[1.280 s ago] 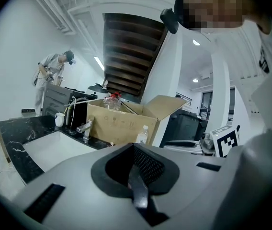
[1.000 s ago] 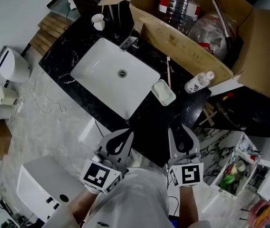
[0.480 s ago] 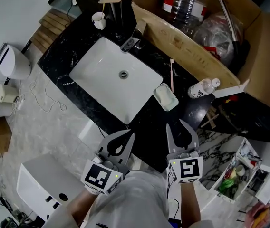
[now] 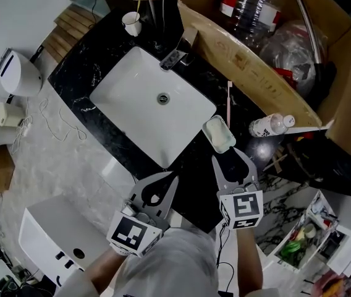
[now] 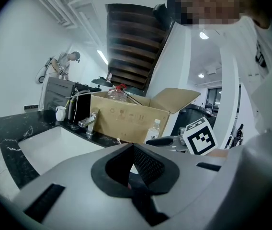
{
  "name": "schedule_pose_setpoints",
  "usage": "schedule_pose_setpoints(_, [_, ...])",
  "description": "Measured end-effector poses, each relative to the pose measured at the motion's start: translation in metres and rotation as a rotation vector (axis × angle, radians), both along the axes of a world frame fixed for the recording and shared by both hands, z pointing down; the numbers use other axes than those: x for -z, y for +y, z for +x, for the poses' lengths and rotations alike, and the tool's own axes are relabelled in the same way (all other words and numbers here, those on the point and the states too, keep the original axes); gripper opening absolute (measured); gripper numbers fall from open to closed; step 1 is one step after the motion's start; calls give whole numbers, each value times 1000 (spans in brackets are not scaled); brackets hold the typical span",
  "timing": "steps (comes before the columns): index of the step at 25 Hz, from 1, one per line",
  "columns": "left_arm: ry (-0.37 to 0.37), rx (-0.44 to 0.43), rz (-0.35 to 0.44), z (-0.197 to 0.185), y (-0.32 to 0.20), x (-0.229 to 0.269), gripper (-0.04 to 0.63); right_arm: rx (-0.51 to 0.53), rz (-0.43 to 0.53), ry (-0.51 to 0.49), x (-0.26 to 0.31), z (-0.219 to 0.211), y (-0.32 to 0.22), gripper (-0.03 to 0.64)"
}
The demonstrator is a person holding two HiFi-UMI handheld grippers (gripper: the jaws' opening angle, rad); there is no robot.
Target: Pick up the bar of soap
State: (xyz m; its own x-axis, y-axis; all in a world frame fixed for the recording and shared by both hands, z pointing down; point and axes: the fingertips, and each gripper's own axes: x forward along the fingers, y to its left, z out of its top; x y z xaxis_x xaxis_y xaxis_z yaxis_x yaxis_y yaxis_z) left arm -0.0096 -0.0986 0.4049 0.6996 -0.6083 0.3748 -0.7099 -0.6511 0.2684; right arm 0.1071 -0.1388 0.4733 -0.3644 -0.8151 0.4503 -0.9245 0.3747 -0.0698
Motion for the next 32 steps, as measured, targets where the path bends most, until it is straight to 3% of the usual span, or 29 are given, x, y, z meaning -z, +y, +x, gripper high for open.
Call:
schedule_pose_setpoints(8, [10, 33, -66, 6, -10, -7, 0, -9, -92, 19, -31, 7, -33, 190])
schedule_pose_setpoints(32, [32, 64, -94, 0, -34, -24, 0, -1, -406, 155, -134, 12, -73, 196])
